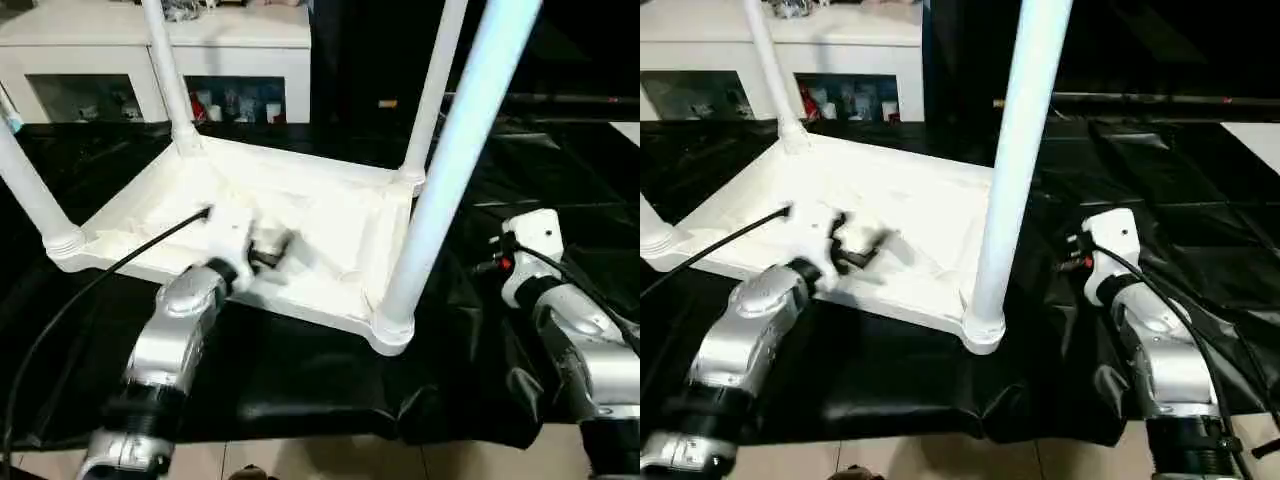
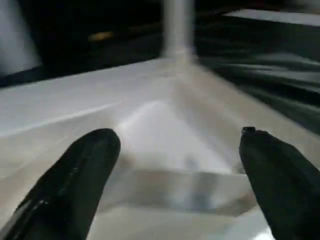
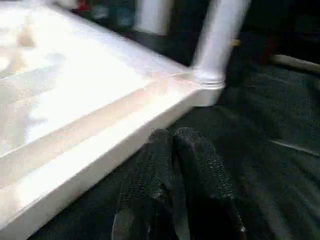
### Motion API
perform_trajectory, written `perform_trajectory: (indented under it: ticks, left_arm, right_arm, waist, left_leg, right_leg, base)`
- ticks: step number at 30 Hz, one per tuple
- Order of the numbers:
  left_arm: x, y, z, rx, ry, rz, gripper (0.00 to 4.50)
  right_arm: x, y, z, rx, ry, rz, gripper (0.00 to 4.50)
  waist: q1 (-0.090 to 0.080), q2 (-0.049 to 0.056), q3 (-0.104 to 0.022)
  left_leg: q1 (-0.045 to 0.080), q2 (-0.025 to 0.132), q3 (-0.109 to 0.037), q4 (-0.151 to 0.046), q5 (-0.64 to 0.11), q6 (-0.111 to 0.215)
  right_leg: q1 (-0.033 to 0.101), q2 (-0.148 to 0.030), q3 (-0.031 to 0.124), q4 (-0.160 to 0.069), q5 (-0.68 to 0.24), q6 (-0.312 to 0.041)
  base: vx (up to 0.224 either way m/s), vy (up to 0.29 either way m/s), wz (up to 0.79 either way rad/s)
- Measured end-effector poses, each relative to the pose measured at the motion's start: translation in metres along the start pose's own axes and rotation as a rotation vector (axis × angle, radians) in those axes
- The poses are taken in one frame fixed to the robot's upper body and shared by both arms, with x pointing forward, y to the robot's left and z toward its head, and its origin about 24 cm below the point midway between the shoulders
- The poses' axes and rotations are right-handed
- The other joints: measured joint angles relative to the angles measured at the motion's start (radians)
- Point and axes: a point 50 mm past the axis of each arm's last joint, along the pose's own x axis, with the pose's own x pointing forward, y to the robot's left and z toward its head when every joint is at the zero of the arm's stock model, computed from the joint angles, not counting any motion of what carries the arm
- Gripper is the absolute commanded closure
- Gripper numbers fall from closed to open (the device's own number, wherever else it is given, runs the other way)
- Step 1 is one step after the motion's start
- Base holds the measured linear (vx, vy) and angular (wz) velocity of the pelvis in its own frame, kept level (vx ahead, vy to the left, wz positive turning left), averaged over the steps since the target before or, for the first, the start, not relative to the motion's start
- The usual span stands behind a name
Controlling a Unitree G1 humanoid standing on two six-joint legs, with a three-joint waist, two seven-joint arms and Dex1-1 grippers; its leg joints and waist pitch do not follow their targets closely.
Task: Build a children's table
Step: Rotate table base
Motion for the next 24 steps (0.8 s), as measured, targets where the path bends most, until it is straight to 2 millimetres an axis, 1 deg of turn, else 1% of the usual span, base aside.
perform_trajectory:
  ticks: [1, 2, 3, 6, 9, 10, 12, 14, 17, 18, 19, 24]
  left_arm:
    - [-0.001, -0.002, 0.002, 0.054, 0.032, -0.123, 0.03]
    - [-0.002, -0.001, 0.004, 0.081, 0.052, -0.184, 0.03]
    - [-0.004, 0.0, 0.004, 0.093, 0.059, -0.215, 0.03]
    - [-0.004, 0.0, 0.005, 0.177, 0.151, -0.404, 0.03]
    - [-0.004, 0.004, 0.009, 0.253, 0.229, -0.54, 0.03]
    - [-0.003, 0.005, 0.009, 0.297, 0.269, -0.585, 0.03]
    - [-0.003, 0.007, 0.005, 0.342, 0.33, -0.631, 0.03]
    - [0.0, 0.006, -0.002, 0.378, 0.375, -0.66, 0.3]
    - [0.007, 0.004, -0.011, 0.411, 0.411, -0.674, 0.41]
    - [0.009, 0.003, -0.011, 0.41, 0.409, -0.678, 0.51]
    - [0.011, 0.003, -0.01, 0.412, 0.403, -0.683, 0.77]
    - [0.014, 0.007, -0.006, 0.433, 0.415, -0.719, 0.86]
  right_arm:
    - [-0.001, 0.001, -0.001, -0.021, 0.017, 0.056, 4.14]
    - [-0.003, -0.001, -0.002, -0.034, 0.033, 0.086, 4.14]
    - [-0.004, -0.002, -0.002, -0.039, 0.04, 0.101, 4.14]
    - [-0.011, -0.004, -0.006, -0.091, 0.104, 0.236, 4.14]
    - [-0.017, -0.003, -0.006, -0.14, 0.15, 0.347, 4.14]
    - [-0.021, -0.002, -0.004, -0.169, 0.169, 0.392, 4.14]
    - [-0.025, -0.002, -0.002, -0.2, 0.187, 0.44, 4.14]
    - [-0.03, -0.001, -0.001, -0.222, 0.201, 0.468, 4.14]
    - [-0.033, 0.007, -0.003, -0.228, 0.221, 0.524, 4.14]
    - [-0.034, 0.009, -0.004, -0.226, 0.226, 0.535, 4.14]
    - [-0.036, 0.011, -0.005, -0.225, 0.23, 0.548, 4.14]
    - [-0.042, 0.017, 0.0, -0.232, 0.244, 0.605, 4.14]
  waist:
    - [0.0, 0.0, 0.0]
    - [0.001, 0.0, 0.0]
    - [0.001, 0.0, 0.0]
    - [0.005, 0.0, 0.0]
    - [0.009, 0.0, 0.0]
    - [0.012, 0.001, 0.0]
    - [0.016, 0.002, 0.0]
    - [0.016, 0.002, 0.0]
    - [0.019, 0.003, 0.0]
    - [0.019, 0.003, 0.0]
    - [0.02, 0.003, 0.0]
    - [0.02, 0.005, 0.0]
  left_leg:
    - [0.0, 0.0, 0.002, -0.001, 0.0, 0.001]
    - [0.0, 0.0, 0.004, -0.001, 0.0, 0.002]
    - [0.0, 0.0, 0.006, -0.002, 0.0, 0.002]
    - [0.001, 0.0, 0.012, -0.002, 0.0, 0.003]
    - [0.003, 0.001, 0.017, -0.002, 0.0, 0.003]
    - [0.004, 0.001, 0.018, -0.002, 0.0, 0.003]
    - [0.006, 0.002, 0.019, -0.002, 0.0, 0.003]
    - [0.006, 0.002, 0.02, -0.002, 0.0, 0.003]
    - [0.006, 0.002, 0.02, -0.002, 0.0, 0.003]
    - [0.006, 0.003, 0.02, -0.002, 0.0, 0.003]
    - [0.005, 0.003, 0.02, -0.002, 0.0, 0.003]
    - [0.005, 0.003, 0.02, -0.002, 0.0, 0.003]
  right_leg:
    - [-0.001, 0.0, 0.001, -0.001, -0.001, 0.0]
    - [-0.002, 0.0, 0.003, -0.001, -0.001, 0.0]
    - [-0.003, 0.0, 0.005, -0.001, -0.001, 0.0]
    - [-0.006, 0.0, 0.011, 0.002, -0.001, 0.0]
    - [-0.007, 0.0, 0.015, 0.003, 0.0, 0.001]
    - [-0.006, 0.0, 0.016, 0.003, 0.0, 0.001]
    - [-0.006, 0.0, 0.017, 0.003, 0.0, 0.001]
    - [-0.006, 0.0, 0.017, 0.003, 0.001, 0.001]
    - [-0.006, 0.0, 0.017, 0.003, 0.001, 0.001]
    - [-0.006, 0.0, 0.017, 0.004, 0.001, 0.0]
    - [-0.006, 0.0, 0.016, 0.004, 0.001, 0.0]
    - [-0.007, 0.0, 0.016, 0.003, 0.001, 0.0]
  base:
    - [0.0, 0.0, 0.0]
    - [0.0, 0.0, 0.0]
    - [0.0, 0.0, 0.0]
    - [0.0, 0.0, 0.0]
    - [0.0, 0.0, 0.0]
    - [0.0, 0.0, 0.0]
    - [0.0, 0.0, 0.0]
    - [0.0, 0.0, 0.0]
    - [0.0, 0.0, 0.0]
    - [0.0, 0.0, 0.0]
    - [0.0, 0.0, 0.0]
    - [0.0, 0.0, 0.0]
